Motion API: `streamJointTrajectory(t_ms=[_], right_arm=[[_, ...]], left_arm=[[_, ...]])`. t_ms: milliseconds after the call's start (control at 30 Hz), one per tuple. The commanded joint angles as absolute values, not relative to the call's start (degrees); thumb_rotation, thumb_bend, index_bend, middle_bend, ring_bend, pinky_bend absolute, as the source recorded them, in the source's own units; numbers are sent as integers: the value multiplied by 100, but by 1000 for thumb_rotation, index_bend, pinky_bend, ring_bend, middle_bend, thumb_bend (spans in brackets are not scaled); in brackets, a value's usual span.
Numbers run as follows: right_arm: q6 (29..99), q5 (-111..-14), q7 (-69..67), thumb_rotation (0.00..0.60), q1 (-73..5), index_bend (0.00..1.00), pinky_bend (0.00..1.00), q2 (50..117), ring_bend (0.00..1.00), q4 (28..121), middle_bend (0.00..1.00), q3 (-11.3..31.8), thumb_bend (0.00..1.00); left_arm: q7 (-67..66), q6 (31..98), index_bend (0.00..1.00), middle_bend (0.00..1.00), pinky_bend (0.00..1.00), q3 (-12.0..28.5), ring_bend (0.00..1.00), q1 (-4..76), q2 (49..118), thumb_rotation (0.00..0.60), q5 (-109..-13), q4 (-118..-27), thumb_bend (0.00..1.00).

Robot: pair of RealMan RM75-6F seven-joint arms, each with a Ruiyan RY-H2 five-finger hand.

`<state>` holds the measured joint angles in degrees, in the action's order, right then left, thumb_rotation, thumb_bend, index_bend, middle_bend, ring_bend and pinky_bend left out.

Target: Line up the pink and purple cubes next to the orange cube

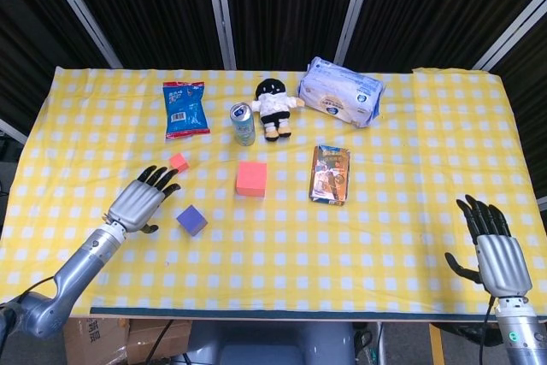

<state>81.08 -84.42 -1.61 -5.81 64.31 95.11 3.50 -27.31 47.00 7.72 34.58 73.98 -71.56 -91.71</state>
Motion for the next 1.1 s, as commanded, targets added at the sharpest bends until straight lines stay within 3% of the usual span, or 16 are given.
streamJointTrajectory(t_ms=[33, 500, 833, 967, 1100], right_arm=[[8100, -8445, -173, 600, -585, 0, 0, 6428, 0, 9511, 0, 347, 345], [8082, -8448, -221, 600, -588, 0, 0, 6404, 0, 9532, 0, 331, 344], [8124, -8496, -203, 600, -569, 0, 0, 6393, 0, 9520, 0, 306, 344], [8103, -8480, -207, 600, -585, 0, 0, 6403, 0, 9525, 0, 317, 345], [8086, -8464, -233, 600, -589, 0, 0, 6394, 0, 9541, 0, 319, 344]], left_arm=[[-2864, 4598, 218, 0, 0, 737, 0, 3595, 7565, 600, -6985, -9074, 206], [-3205, 4514, 256, 0, 0, 667, 0, 4000, 8170, 600, -6419, -8823, 263], [-3318, 4880, 445, 0, 0, 593, 0, 4030, 8373, 600, -6130, -8806, 388], [-3386, 5389, 450, 0, 0, 903, 0, 3977, 8388, 600, -5637, -8939, 388], [-3698, 5704, 445, 0, 0, 1324, 0, 4117, 8435, 600, -4512, -9200, 387]])
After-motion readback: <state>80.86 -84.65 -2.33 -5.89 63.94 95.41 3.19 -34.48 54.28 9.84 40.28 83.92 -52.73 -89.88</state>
